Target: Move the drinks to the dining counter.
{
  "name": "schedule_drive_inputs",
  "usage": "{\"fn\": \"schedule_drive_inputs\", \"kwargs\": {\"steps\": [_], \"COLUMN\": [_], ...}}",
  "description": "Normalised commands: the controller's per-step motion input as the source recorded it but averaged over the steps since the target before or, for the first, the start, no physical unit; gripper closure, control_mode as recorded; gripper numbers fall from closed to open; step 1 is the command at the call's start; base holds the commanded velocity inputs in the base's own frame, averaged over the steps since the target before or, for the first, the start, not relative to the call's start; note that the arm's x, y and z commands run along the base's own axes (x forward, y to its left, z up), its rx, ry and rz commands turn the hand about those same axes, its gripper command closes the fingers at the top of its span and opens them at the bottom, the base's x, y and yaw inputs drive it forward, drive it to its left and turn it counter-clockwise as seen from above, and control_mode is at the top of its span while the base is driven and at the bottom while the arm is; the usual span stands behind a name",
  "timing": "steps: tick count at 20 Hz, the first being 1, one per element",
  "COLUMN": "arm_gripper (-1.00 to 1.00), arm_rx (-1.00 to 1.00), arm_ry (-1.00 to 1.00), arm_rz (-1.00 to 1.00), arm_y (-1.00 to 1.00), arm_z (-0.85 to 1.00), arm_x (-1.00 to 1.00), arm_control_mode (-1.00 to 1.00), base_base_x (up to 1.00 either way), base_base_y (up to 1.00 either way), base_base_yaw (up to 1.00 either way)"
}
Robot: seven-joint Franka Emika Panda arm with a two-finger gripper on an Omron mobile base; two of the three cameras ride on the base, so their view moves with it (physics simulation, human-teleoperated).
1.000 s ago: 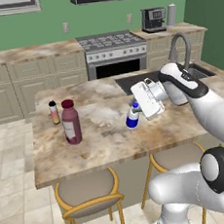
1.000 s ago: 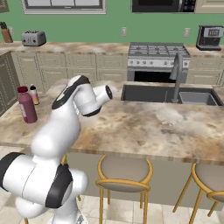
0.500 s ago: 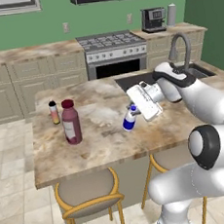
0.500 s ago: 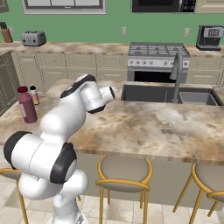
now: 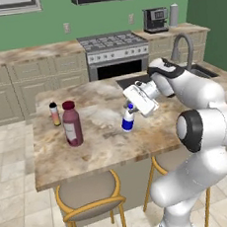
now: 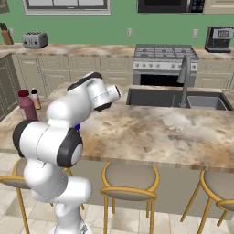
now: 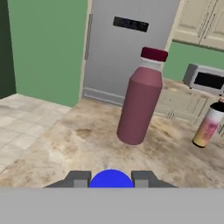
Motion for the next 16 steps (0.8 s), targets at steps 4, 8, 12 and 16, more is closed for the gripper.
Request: {"fn": "schedule_drive_inputs", "kwargs": {"steps": [4, 8, 12, 16], "arm_gripper": [1.00, 1.00, 1.00, 1.00], "arm_rx": [0.00, -0.02, -0.02, -0.05], "arm_ry": [0.08, 0.10, 0.03, 0.00], "arm_rz": [0.00, 0.00, 0.00, 0.00], "arm_y": [0.03, 0.05, 0.06, 0.16], "arm_z": [-0.14, -0.28, -0.34, -0.37], "arm_x": [0.08, 0.12, 0.03, 0.00], "arm_control_mode": [-1.00, -1.00, -1.00, -1.00], "base_base_x": [0.00, 0.00, 0.00, 0.00], "base_base_y": [0.00, 0.00, 0.00, 0.00], "base_base_yaw": [0.00, 0.00, 0.00, 0.00]}}
